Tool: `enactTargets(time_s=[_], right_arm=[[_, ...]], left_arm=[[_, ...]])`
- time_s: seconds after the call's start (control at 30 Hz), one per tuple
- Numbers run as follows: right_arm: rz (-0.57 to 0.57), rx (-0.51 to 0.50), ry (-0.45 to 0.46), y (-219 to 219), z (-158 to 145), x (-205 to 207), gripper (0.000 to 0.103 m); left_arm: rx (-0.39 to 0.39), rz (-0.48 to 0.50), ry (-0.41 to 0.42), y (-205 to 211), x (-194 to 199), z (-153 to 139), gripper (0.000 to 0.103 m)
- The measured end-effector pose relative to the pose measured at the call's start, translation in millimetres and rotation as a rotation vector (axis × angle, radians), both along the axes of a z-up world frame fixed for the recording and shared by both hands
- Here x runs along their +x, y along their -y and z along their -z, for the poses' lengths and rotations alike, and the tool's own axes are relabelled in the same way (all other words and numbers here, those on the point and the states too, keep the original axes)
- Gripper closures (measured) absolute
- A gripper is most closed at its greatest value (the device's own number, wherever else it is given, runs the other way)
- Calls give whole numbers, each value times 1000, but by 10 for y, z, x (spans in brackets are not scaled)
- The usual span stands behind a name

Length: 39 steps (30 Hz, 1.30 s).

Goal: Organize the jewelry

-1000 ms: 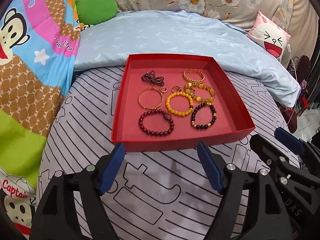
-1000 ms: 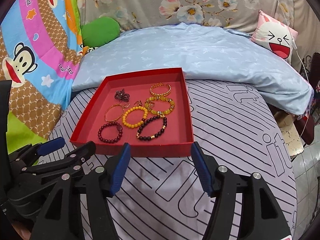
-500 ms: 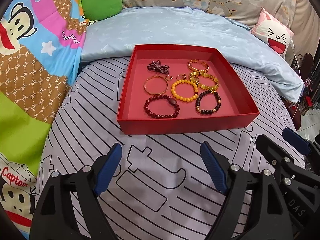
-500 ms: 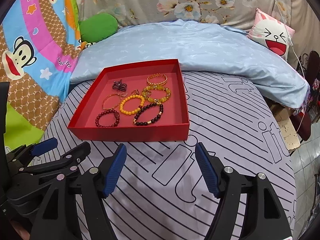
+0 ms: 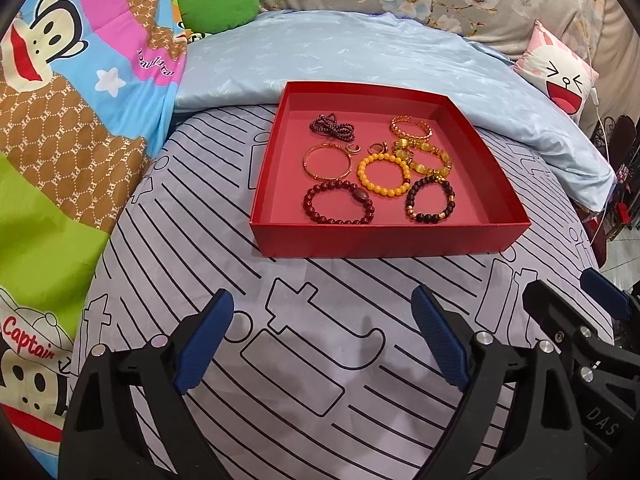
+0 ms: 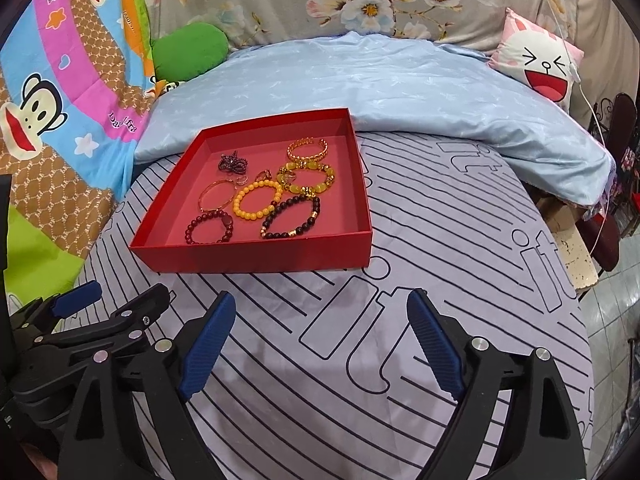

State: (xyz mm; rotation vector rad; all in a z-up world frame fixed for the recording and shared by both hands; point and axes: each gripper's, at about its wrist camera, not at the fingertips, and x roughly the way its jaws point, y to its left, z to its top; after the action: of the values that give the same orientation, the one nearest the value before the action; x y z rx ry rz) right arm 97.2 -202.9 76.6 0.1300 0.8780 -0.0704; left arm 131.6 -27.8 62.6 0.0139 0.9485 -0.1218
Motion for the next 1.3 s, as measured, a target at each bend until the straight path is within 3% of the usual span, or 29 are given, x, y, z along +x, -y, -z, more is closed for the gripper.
enactTargets(time_s=[0.23,0.3,1.3], right_arm=[[3,3,-4,7,47,-25,16],[7,-12,9,8,37,-41,5],[26,-66,15,-41,99,-85,6]], left_arm=[[3,-6,-6,-22,-16,37,14],[0,-13,-10,-35,-17,48,14],[26,-33,7,-44,-65,117,13]])
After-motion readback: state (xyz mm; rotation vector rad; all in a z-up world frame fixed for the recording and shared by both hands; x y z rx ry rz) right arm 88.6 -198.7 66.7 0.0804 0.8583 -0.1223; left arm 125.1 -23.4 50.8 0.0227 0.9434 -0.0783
